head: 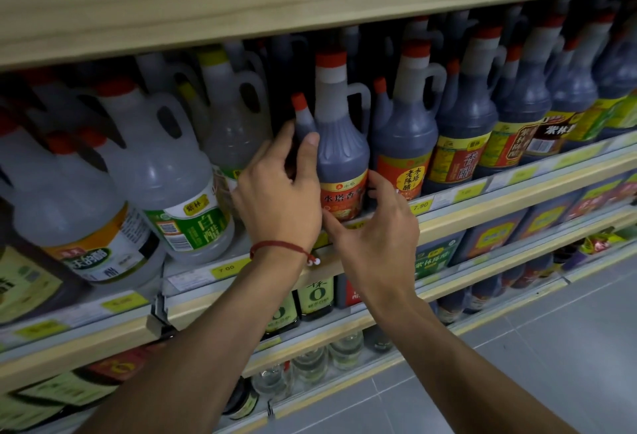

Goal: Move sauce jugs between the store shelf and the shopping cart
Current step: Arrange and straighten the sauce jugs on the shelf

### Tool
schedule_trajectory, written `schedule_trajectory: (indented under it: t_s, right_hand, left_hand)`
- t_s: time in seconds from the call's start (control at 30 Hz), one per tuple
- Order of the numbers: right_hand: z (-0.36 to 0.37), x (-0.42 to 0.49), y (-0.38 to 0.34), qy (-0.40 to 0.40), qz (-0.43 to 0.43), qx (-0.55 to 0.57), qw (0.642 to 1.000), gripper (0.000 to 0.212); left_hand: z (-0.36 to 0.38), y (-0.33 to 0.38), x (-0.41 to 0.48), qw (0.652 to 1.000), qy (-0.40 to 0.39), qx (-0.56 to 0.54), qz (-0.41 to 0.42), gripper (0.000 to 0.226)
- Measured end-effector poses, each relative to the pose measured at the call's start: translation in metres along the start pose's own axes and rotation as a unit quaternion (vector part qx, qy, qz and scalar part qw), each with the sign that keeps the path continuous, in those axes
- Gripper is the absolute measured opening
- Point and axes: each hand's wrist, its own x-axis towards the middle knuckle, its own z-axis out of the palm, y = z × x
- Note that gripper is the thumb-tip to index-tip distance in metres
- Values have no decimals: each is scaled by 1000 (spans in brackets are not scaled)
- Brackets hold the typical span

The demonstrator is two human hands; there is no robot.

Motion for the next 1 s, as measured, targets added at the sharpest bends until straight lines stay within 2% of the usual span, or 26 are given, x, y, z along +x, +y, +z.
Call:
schedule_trajectory:
  t_s: [0.13, 0.27, 0.4, 0.47, 0.57, 0.63, 0.83, 1.0]
  right_hand:
    - [3, -6, -4, 29, -4, -3, 1000, 76]
    - [4, -23, -9, 65, -60, 30, 996, 60]
    - [11, -40, -17, 13, -111, 37, 993, 36]
    - [17, -41, -26, -38, -124, 29, 991, 32]
    - [29, -36, -44, -129, -101, 12, 986, 47]
    - [37, -29, -54, -162, -66, 2, 985, 61]
    - [62, -8, -67, -197, -16, -31, 980, 77]
    - [71, 5, -81, -214, 24, -34, 976, 79]
  left_hand:
    - [-4, -5, 0, 999, -52, -12, -9, 43]
    - [-19, -18, -9, 981, -146, -120, -43, 44]
    - [-46, -39, -24, 990, -115, -82, -24, 39]
    - [-57, -50, -23, 992, -96, -76, -32, 38]
    - [-70, -58, -18, 990, -105, -83, -41, 37]
    - [-74, -55, -17, 990, -103, -89, -43, 39]
    - [-83, -56, -14, 989, -89, -102, -62, 48]
    - [-86, -55, -10, 988, -92, -102, -65, 50]
